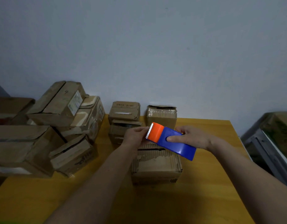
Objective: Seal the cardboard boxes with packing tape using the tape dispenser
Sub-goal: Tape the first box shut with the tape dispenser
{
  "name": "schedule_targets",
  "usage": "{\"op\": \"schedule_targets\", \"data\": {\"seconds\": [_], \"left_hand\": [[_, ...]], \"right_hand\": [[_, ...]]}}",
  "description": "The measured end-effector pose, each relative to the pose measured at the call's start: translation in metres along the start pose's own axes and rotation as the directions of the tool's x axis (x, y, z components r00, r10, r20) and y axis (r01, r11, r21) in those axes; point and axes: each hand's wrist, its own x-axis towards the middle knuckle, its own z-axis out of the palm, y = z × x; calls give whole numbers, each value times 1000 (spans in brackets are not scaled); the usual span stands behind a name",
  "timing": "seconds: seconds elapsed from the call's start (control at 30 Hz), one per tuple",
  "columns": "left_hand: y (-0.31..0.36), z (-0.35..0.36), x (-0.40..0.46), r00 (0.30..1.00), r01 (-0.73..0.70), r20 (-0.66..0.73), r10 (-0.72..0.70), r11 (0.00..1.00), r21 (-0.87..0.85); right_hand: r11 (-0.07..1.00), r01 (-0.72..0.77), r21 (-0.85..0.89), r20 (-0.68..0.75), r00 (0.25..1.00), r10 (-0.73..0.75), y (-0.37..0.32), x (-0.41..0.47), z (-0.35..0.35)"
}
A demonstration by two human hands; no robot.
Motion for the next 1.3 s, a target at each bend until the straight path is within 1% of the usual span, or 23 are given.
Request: {"op": "schedule_targets", "data": {"seconds": [0.07,0.1,0.23,0.37,0.53,0.7,0.9,1.0,1.13,1.23,1.3], "left_hand": [[-3,-7,1,999,15,-31,-13,999,51],[-6,-11,1,998,28,-52,-26,998,53],[-17,-48,6,973,23,-228,-25,1000,-13],[-36,-66,10,957,57,-281,-74,996,-69],[-56,-73,23,895,81,-428,-129,988,-128],[-72,-73,35,831,111,-543,-124,992,-57],[-87,-77,43,795,181,-579,-180,982,-56],[-96,-78,47,790,185,-578,-204,978,-92],[-103,-75,55,805,211,-543,-238,971,-113],[-114,-70,57,806,251,-535,-253,965,-77],[-121,-68,58,817,290,-522,-247,957,1]], "right_hand": [[999,-7,39,42,999,5,-4,4,2],[1000,-11,23,60,998,9,-4,6,2],[996,-81,-42,135,987,86,5,10,-3],[987,-105,-119,157,980,123,2,21,-1],[968,-112,-223,105,985,138,-17,45,8],[871,-128,-475,36,986,164,-28,73,24],[785,-180,-592,42,967,253,-20,98,45],[782,-194,-592,42,962,270,-17,103,47],[757,-207,-620,29,958,286,-17,107,42],[726,-229,-648,17,949,315,-14,108,45],[715,-237,-657,-4,950,311,-13,109,47]]}}
